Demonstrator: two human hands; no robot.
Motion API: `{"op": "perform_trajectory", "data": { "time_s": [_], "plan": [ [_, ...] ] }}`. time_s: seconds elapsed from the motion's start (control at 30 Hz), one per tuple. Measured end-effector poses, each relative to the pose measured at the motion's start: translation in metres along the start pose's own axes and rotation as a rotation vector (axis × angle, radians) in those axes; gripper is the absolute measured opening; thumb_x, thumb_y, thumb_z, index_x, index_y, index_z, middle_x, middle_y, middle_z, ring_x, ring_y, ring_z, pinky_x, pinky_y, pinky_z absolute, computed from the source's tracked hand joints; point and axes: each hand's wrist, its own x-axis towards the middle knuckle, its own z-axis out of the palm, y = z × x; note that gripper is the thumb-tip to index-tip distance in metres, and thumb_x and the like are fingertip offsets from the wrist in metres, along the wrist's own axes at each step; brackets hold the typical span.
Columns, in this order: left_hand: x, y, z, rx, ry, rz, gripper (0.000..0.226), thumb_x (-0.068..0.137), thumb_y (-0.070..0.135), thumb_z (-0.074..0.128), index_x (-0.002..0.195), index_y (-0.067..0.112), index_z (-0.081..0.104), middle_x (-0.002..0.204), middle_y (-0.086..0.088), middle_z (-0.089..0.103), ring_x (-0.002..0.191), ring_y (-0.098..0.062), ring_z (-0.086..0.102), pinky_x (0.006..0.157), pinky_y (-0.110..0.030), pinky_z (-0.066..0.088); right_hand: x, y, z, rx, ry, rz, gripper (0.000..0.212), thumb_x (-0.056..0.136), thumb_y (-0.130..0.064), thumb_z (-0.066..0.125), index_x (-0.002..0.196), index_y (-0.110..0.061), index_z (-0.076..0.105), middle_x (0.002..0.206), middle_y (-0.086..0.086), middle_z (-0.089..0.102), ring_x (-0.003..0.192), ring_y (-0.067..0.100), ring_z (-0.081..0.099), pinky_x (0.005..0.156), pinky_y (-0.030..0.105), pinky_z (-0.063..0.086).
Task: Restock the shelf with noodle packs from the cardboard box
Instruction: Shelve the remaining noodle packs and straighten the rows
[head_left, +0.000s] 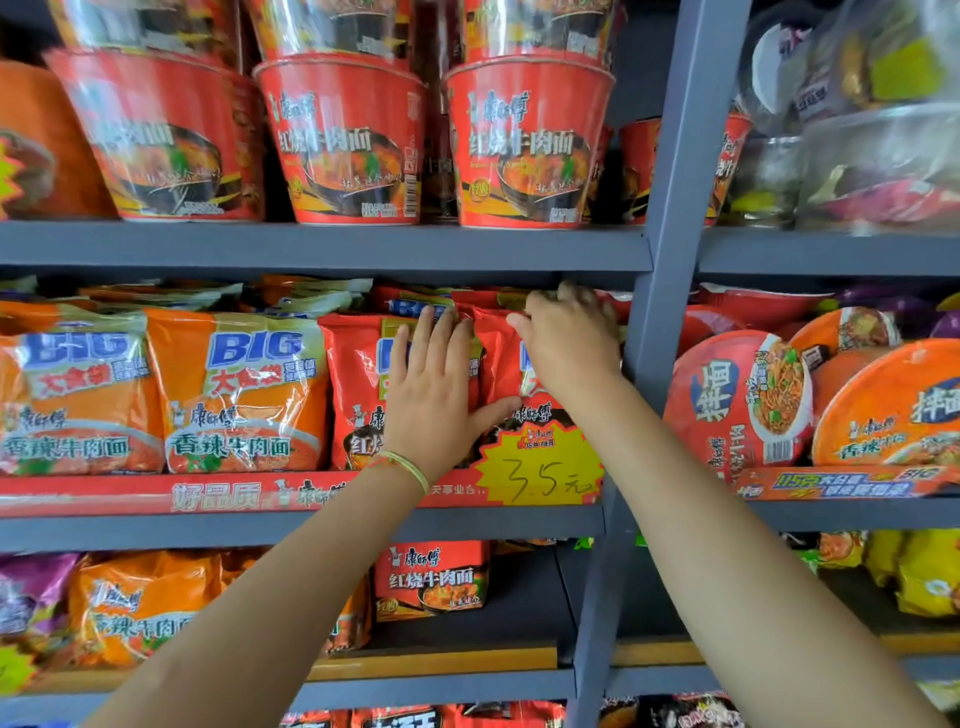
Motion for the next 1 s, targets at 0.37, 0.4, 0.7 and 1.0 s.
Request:
{"op": "perform_trajectory", "data": {
  "time_s": [0.37,0.4,0.7,1.0],
  "plan": [
    [0.035,0.000,-0.029,-0.531,0.062,-0.373,0.024,0.085,0.039,0.069,0.082,0.015,0.073,0.110,-0.001,0.069,0.114,-0.030,0.054,0.098,-0.036,0.031,0.000,-0.008,0.004,0.170,0.074,0.058,0.043,0.108,-0.034,0.029,0.107,-0.009,0.064,0.114,0.013,0.066,0.112,0.034,0.058,0.096,0.045,0.034],
    [0.039,-0.003,-0.030,-0.591,0.035,-0.395,0.019,0.082,0.040,0.070,0.075,0.022,0.071,0.106,0.001,0.069,0.113,-0.030,0.055,0.100,-0.040,0.036,-0.001,-0.008,0.006,0.159,0.133,0.052,0.044,0.107,-0.033,0.030,0.102,-0.008,0.067,0.109,0.014,0.068,0.107,0.034,0.060,0.093,0.044,0.036],
    [0.061,0.002,-0.048,-0.630,-0.135,-0.582,0.033,0.077,0.041,0.048,0.068,0.015,0.067,0.085,-0.005,0.066,0.104,-0.033,0.053,0.088,-0.038,0.031,-0.005,-0.016,0.014,0.047,0.361,0.215,0.051,0.098,-0.039,0.041,0.081,-0.004,0.073,0.087,0.016,0.067,0.089,0.035,0.059,0.081,0.044,0.032],
    [0.040,-0.015,-0.025,-0.057,0.115,-0.048,0.032,0.095,0.027,0.041,0.101,0.013,0.068,0.099,-0.008,0.070,0.100,-0.032,0.058,0.096,-0.048,0.034,-0.028,-0.029,0.039,0.086,0.367,-0.025,0.042,0.101,-0.039,0.042,0.126,-0.009,0.058,0.111,0.012,0.064,0.105,0.034,0.058,0.107,0.051,0.034]
  ]
}}
